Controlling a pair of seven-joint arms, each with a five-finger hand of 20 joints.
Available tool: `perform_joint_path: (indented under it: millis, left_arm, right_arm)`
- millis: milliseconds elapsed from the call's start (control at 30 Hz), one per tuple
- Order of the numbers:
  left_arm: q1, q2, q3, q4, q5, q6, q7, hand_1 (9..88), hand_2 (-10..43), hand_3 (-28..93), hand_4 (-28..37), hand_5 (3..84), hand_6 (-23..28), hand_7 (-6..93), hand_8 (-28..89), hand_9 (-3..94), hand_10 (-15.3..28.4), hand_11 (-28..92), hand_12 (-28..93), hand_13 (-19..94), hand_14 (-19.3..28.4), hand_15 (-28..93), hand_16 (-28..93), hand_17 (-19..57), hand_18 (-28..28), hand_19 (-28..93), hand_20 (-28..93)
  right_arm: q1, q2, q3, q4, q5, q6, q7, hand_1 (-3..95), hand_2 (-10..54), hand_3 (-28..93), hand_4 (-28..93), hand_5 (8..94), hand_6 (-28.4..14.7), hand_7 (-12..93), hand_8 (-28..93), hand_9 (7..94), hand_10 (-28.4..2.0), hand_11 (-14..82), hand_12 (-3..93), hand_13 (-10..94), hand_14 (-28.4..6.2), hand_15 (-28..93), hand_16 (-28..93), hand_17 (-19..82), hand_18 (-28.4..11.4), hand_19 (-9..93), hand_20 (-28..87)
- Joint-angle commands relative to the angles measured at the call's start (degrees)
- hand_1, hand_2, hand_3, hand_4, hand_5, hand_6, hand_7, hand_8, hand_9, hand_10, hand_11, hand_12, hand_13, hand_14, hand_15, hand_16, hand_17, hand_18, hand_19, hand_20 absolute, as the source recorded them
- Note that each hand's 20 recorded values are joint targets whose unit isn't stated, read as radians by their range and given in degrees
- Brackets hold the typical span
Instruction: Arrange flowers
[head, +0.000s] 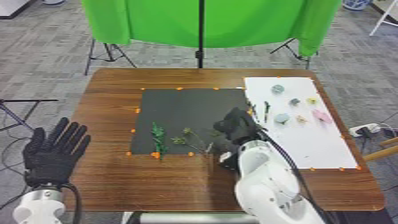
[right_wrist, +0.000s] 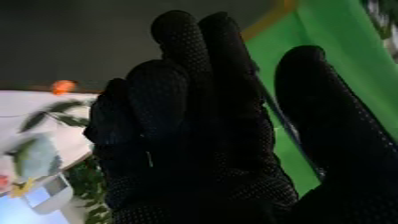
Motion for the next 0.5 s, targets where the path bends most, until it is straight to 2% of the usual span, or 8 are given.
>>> perform_joint_path:
  millis: [33, 100, 200, 400, 500]
  left_arm:
    - [0.4, -0.60, 1.10, -0.04, -0.23, 1.54, -0.72, 25.1, 13.2, 72, -28.3, 44.5, 8.0, 12.0, -10, 39.2, 14.2, 17, 11, 33, 13.4, 21, -2, -3.8, 14.1, 34, 14]
    - [0.4, -0.49, 1.14, -0.10, 0.00, 1.63, -0.82, 25.1, 13.2, 72, -28.3, 44.5, 8.0, 12.1, -10, 39.3, 14.3, 17, 11, 33, 13.4, 21, -2, -3.8, 14.1, 34, 14]
    - [0.2, -0.26, 1.24, -0.31, -0.75, 2.84, -0.45, 25.2, 13.3, 72, -28.3, 44.6, 8.1, 12.2, -10, 39.3, 14.3, 17, 11, 33, 13.3, 21, -2, -3.8, 14.1, 34, 14]
    - [-0.5, 0.43, 1.88, -0.36, -0.89, 2.52, -0.72, 25.0, 13.5, 72, -28.3, 44.8, 8.1, 12.4, -10, 39.6, 14.3, 18, 11, 33, 13.5, 22, -2, -3.8, 14.1, 34, 14]
    - [-0.1, 0.51, 1.50, -0.55, -0.90, 2.26, -0.08, 25.0, 13.5, 72, -28.3, 44.8, 8.1, 12.5, -11, 39.6, 14.3, 18, 11, 33, 13.4, 22, -2, -3.9, 14.1, 34, 14]
  right_arm:
    - [0.5, -2.0, -0.5, 2.4, 5.9, -11.6, 2.1, 30.3, 8.4, 74, -20, 77.5, -7.0, 20, -10, 75.8, -21.6, 25.1, 21.3, 63, -18.3, 71, 29, 36, -26.4, 92, 36]
    - [1.0, -2.5, -1.3, 3.3, 6.8, -12.2, 1.8, 29.8, 9.2, 73, -19, 77.7, -7.0, 20, -10, 75.8, -21.7, 25.3, 21.5, 63, -18.4, 71, 29, 36, -26.6, 93, 36]
    - [2.8, -3.7, -2.4, 5.4, 9.3, -13.7, 2.8, 29.5, 10.1, 73, -19, 76.6, -6.9, 17, -11, 75.8, -21.7, 25.3, 21.6, 63, -18.4, 71, 29, 35, -26.5, 93, 35]
    - [4.0, -5.4, -3.7, 7.7, 8.4, -13.5, 2.5, 29.4, 10.7, 73, -19, 75.3, -7.1, 14, -10, 75.5, -21.6, 24.7, 21.3, 63, -18.4, 71, 29, 35, -26.7, 93, 35]
    - [3.4, -4.9, -3.8, 7.0, 7.3, -12.9, 2.2, 29.2, 10.8, 73, -19, 75.2, -7.2, 14, -10, 75.5, -21.6, 24.6, 21.2, 63, -18.4, 71, 29, 35, -26.7, 93, 35]
